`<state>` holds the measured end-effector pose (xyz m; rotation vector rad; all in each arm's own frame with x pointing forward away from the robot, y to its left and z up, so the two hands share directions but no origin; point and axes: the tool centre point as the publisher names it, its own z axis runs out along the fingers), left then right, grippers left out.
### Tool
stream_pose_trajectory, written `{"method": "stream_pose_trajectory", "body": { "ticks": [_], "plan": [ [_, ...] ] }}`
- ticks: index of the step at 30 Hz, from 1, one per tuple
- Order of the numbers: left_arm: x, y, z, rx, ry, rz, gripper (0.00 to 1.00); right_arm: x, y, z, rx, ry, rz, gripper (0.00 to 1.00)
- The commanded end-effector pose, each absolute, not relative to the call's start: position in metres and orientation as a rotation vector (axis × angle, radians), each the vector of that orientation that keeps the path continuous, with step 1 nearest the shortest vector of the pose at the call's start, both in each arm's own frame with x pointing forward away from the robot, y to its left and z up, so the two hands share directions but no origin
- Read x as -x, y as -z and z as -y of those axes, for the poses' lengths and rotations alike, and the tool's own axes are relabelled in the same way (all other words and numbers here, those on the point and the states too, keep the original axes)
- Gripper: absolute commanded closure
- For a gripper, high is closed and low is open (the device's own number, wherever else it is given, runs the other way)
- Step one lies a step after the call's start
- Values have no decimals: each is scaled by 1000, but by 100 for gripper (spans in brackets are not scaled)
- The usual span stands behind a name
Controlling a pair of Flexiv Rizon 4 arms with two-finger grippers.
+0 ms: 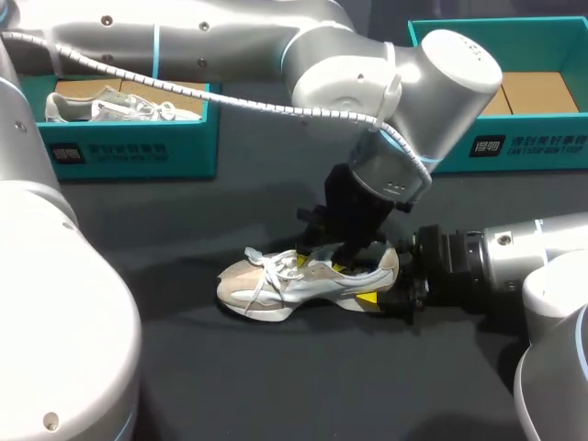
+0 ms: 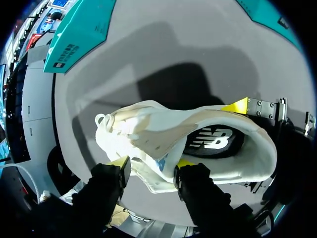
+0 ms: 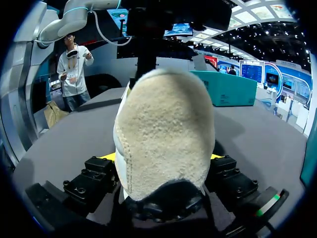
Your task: Take the shoe out of the shoebox, open the shoe tongue, remove and reinsert the insole, then place the shoe into the shoebox
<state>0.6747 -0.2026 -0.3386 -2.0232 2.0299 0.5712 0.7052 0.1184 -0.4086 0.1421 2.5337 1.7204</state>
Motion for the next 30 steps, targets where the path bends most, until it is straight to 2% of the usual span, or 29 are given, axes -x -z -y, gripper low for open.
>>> {"method": "stream_pose_trajectory", "body": {
  "ticks": [1, 20, 22, 23, 25, 30],
  "plan": [
    [-667, 334, 201, 2079, -549, -1955, 51, -705, 410, -117, -143, -1716, -2537, 100],
    [-669, 325, 197, 2061, -570, -1946, 63, -705, 410, -117, -143, -1716, -2537, 100],
    [-671, 325, 196, 2062, -573, -1942, 69, -705, 410, -117, -143, -1716, -2537, 100],
    [-672, 325, 196, 2072, -570, -1939, 76, -705, 410, -117, -143, -1716, -2537, 100],
    [-672, 324, 195, 2079, -566, -1946, 100, -705, 410, -117, -143, -1716, -2537, 100],
    [-673, 318, 188, 2117, -526, -1968, 100, -705, 410, -117, -143, -1716, -2537, 100]
  ]
}}
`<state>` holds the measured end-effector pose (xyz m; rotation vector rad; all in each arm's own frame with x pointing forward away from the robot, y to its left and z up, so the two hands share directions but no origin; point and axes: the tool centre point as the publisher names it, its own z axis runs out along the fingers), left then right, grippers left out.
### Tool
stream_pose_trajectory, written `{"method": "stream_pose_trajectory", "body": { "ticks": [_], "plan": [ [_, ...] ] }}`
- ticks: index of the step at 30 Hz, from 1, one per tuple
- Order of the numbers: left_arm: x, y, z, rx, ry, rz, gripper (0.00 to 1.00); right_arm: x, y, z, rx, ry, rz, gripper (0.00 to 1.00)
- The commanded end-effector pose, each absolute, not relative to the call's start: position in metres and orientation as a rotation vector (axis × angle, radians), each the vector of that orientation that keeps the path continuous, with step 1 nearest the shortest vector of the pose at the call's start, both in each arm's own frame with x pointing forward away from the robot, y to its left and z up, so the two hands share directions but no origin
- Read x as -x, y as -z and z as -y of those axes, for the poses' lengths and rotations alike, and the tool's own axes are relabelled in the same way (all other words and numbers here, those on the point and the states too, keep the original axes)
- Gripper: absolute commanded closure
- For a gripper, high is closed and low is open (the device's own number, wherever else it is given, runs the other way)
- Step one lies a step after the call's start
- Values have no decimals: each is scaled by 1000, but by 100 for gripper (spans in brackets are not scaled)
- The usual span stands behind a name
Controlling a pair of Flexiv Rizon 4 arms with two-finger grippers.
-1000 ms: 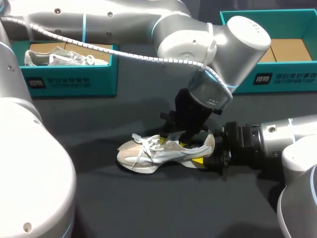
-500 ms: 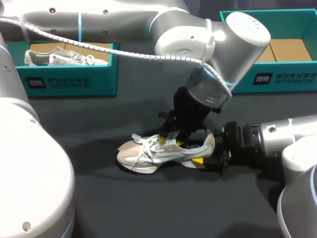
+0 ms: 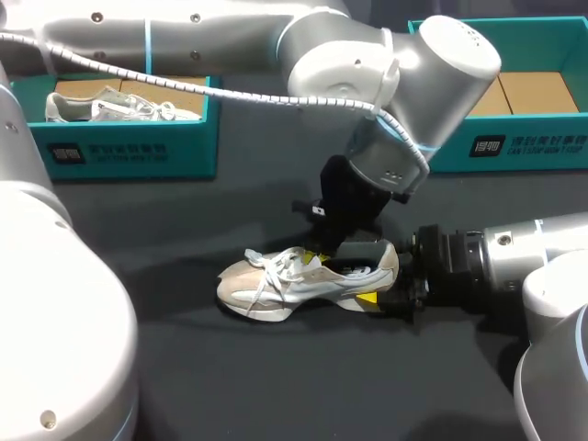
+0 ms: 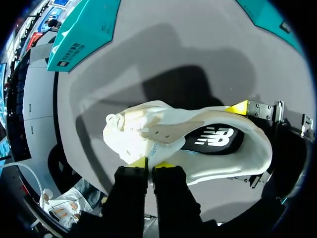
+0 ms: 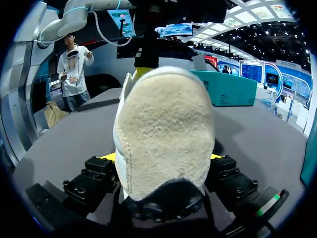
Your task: Take the shoe out of the shoebox, open the shoe tongue, remove and reinsert the insole, then place the shoe into the shoebox
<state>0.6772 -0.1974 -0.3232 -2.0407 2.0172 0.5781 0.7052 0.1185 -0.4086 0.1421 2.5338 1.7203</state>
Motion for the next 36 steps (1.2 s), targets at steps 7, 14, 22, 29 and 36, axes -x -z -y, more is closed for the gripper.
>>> {"method": "stream_pose_trajectory", "body": {
  "ticks": [7, 14, 22, 29, 36],
  "plan": [
    [-672, 299, 167, 2228, -426, -2013, 100, -705, 410, -117, -143, -1716, -2537, 100],
    [-669, 286, 144, 2332, -341, -2010, 100, -705, 410, -117, -143, -1716, -2537, 100],
    [-663, 295, 122, 2354, -368, -1977, 100, -705, 410, -117, -143, -1716, -2537, 100],
    [-662, 318, 102, 2351, -448, -1921, 100, -705, 410, -117, -143, -1716, -2537, 100],
    [-666, 335, 87, 2345, -501, -1884, 100, -705, 410, -117, -143, -1716, -2537, 100]
  ]
}}
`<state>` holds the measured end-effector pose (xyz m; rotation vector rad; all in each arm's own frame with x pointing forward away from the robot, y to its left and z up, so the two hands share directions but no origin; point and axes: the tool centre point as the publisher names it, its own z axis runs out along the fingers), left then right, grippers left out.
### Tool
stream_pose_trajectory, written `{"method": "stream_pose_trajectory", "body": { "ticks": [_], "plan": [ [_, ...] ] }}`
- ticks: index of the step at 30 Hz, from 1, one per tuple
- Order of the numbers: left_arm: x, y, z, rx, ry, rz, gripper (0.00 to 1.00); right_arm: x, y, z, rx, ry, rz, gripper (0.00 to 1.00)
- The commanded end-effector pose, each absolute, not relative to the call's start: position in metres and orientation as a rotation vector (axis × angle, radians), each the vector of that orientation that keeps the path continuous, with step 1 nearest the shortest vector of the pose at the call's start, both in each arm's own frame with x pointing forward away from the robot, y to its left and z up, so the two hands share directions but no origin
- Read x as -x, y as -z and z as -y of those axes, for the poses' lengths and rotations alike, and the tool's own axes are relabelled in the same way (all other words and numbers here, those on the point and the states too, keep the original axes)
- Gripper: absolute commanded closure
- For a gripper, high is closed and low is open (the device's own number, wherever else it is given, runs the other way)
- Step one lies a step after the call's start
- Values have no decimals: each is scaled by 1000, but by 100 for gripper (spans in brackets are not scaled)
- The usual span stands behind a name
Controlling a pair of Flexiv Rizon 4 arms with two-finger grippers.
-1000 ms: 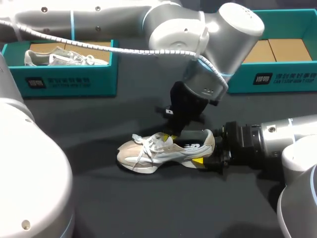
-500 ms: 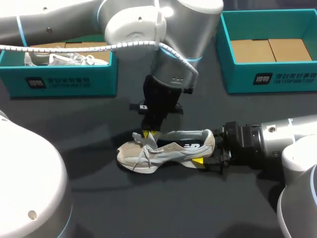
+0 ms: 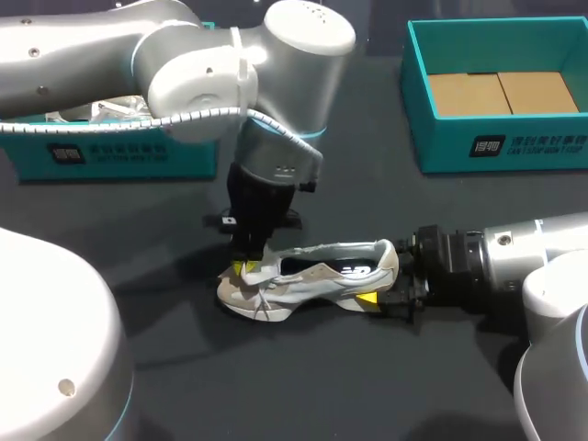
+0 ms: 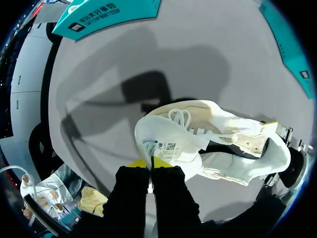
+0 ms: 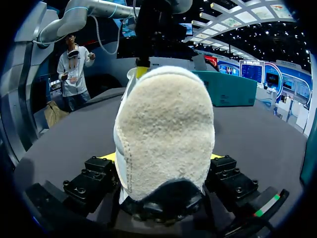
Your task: Take the shoe out of the shoebox, open the shoe tongue, remove and reinsert the insole, then place the shoe into the shoebox
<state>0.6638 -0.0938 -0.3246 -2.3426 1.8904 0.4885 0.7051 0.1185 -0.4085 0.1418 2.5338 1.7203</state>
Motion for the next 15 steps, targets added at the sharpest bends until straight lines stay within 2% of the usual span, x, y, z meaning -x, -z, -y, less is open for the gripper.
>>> {"method": "stream_pose_trajectory", "body": {
  "ticks": [1, 15],
  "plan": [
    [-666, 336, 86, 2345, -506, -1882, 100, -705, 410, -117, -143, -1716, -2537, 100],
    [-671, 352, 62, 2319, -577, -1855, 100, -705, 410, -117, -143, -1716, -2537, 100]
  ]
}}
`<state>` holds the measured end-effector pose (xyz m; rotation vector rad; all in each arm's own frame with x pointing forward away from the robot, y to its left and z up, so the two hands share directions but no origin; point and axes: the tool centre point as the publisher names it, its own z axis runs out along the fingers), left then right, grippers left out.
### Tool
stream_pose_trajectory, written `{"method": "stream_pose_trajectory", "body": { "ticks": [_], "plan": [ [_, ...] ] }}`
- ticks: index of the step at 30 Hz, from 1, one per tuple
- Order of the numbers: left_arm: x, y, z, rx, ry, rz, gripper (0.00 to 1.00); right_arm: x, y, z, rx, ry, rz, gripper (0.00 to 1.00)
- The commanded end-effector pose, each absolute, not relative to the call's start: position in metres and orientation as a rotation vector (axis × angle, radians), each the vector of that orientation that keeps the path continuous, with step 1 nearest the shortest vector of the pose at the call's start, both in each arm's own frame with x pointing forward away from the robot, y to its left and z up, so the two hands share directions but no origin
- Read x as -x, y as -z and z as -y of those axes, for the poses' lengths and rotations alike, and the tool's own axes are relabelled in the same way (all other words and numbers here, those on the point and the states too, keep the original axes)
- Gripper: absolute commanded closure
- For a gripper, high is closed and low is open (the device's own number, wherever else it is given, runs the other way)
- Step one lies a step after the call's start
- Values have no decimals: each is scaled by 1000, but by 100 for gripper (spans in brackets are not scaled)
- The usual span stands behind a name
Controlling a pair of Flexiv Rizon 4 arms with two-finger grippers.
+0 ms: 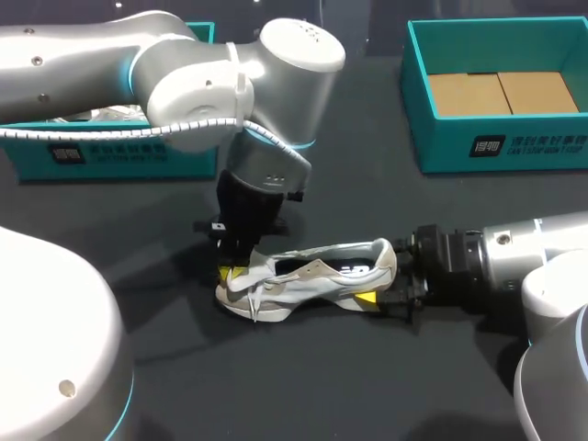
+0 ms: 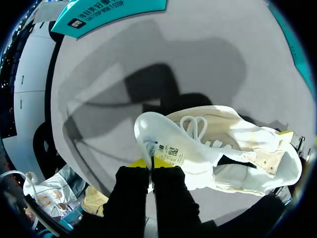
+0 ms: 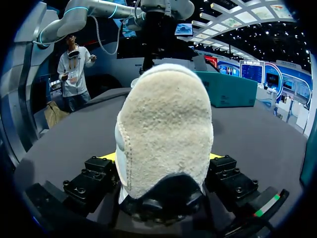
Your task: Take the shoe out of the shoebox, open the shoe tongue, remove and reinsert the insole, then place the shoe into the shoebox
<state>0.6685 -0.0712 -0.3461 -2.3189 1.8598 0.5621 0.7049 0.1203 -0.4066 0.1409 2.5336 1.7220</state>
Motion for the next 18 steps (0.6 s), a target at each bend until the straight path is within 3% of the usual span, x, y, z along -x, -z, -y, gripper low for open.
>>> {"method": "stream_pose_trajectory", "body": {
  "ticks": [1, 5, 6, 11, 13, 18],
  "plan": [
    [-671, 352, 61, 2321, -582, -1854, 96, -705, 410, -117, -143, -1716, -2537, 100],
    [-672, 348, 56, 2329, -586, -1865, 71, -705, 410, -117, -143, -1716, -2537, 100],
    [-672, 347, 56, 2327, -584, -1868, 61, -705, 410, -117, -143, -1716, -2537, 100],
    [-672, 339, 56, 2302, -557, -1891, 42, -705, 410, -117, -143, -1716, -2537, 100],
    [-672, 334, 58, 2289, -542, -1913, 37, -705, 410, -117, -143, -1716, -2537, 100],
    [-673, 312, 66, 2261, -457, -1985, 38, -705, 410, -117, -143, -1716, -2537, 100]
  ]
}}
